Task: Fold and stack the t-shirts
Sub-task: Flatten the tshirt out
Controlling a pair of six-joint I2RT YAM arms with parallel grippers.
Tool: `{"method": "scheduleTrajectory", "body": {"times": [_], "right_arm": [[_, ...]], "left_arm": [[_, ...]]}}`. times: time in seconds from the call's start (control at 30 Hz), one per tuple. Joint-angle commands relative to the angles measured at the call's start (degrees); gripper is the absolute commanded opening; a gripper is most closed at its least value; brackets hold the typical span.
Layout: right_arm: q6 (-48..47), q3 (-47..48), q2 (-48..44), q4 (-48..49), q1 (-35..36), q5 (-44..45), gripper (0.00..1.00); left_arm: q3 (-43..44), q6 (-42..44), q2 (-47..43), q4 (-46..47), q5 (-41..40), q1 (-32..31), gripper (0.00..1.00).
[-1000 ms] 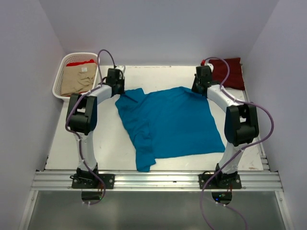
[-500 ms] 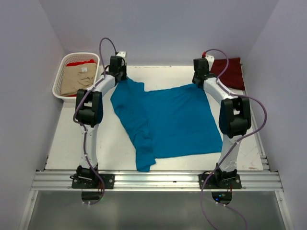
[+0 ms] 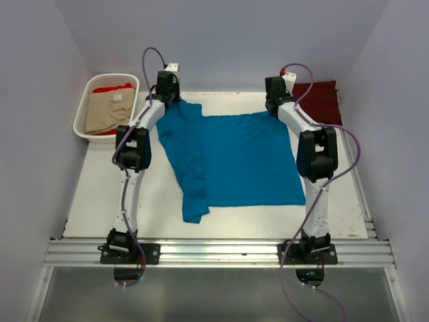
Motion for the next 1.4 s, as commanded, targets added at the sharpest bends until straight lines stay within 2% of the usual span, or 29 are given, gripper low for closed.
{"method": "scheduleTrajectory", "body": {"times": [0.0, 0.13, 0.23, 0.47, 0.63, 0.67, 0.7, 0.73, 0.77, 0.8, 0.83, 0.97, 1.07, 1.2, 1.23, 1.27, 1.33, 1.37], "right_arm": [[0.48, 2.51, 0.18, 0.86, 0.12, 6.35, 0.00], [2.23, 1.55, -0.25, 2.18, 0.03, 12.84, 0.00], [1.02, 0.40, -0.61, 5.78, 0.03, 13.57, 0.00], [-0.22, 9.61, 5.01, 2.81, -0.06, 13.13, 0.00], [-0.13, 11.30, 6.42, 2.45, -0.06, 14.27, 0.00], [-0.13, 11.30, 6.42, 2.45, -0.06, 14.36, 0.00], [-0.92, 11.56, 6.77, 2.19, 0.03, 13.49, 0.12], [-1.19, 12.08, 6.86, 1.49, 0.03, 12.96, 0.28], [-1.10, 12.09, 6.78, 0.87, -0.06, 12.43, 0.46], [-1.71, 11.31, 6.43, 1.39, 0.03, 11.64, 0.78], [-2.33, 9.99, 4.77, 2.52, -0.06, 9.89, 0.98], [-4.17, -4.03, -3.32, 13.84, -0.06, 6.72, 0.99], [-3.74, -11.69, -10.34, 16.06, 0.21, 4.26, 0.99], [-1.28, -23.04, -22.12, 16.69, 1.70, 0.74, 0.99], [-1.02, -24.89, -24.32, 16.25, 2.31, -0.31, 0.99], [-1.27, -28.04, -28.77, 14.68, 3.62, -1.97, 0.99], [-1.19, -30.96, -32.93, 12.39, 5.21, -2.95, 0.99], [-0.75, -33.06, -34.69, 9.07, 6.09, -4.79, 0.99]], "left_arm": [[3.17, -0.49, 1.79, 1.49, -0.84, 1.36, 0.00], [3.44, -0.93, 1.88, 2.72, -0.58, 2.16, 0.00], [3.44, -1.28, 1.71, 4.39, -0.41, 2.95, 0.00], [4.40, -2.95, 2.85, 5.97, 0.56, 4.97, 0.00], [4.76, -4.09, 3.73, 6.76, 2.75, 5.85, 0.00], [4.76, -4.09, 3.64, 6.94, 3.11, 5.94, 0.10], [4.67, -4.35, 3.47, 6.85, 3.28, 5.94, 0.31], [4.49, -4.44, 3.21, 6.85, 4.85, 5.94, 0.70], [3.80, -4.53, 1.98, 6.85, 4.96, 5.94, 0.94], [3.18, -4.53, 1.10, 6.94, 4.96, 5.94, 1.00], [2.39, -4.62, 0.05, 7.20, 4.70, 5.94, 1.00], [-6.38, -4.53, -10.13, 10.35, 4.69, 5.94, 1.00], [-15.09, -4.80, -19.80, 13.27, 4.95, 5.06, 1.00], [-24.75, -4.71, -30.79, 7.83, 5.04, 1.38, 1.00], [-30.17, -5.06, -35.42, 7.39, 5.39, 0.23, 0.99], [-32.66, -4.97, -37.56, 5.64, 5.13, -2.56, 0.97], [-40.98, -4.97, -44.13, 4.48, 4.00, -5.91, 0.93], [-43.04, -5.23, -45.91, 1.61, 4.08, -9.50, 0.91]]}}
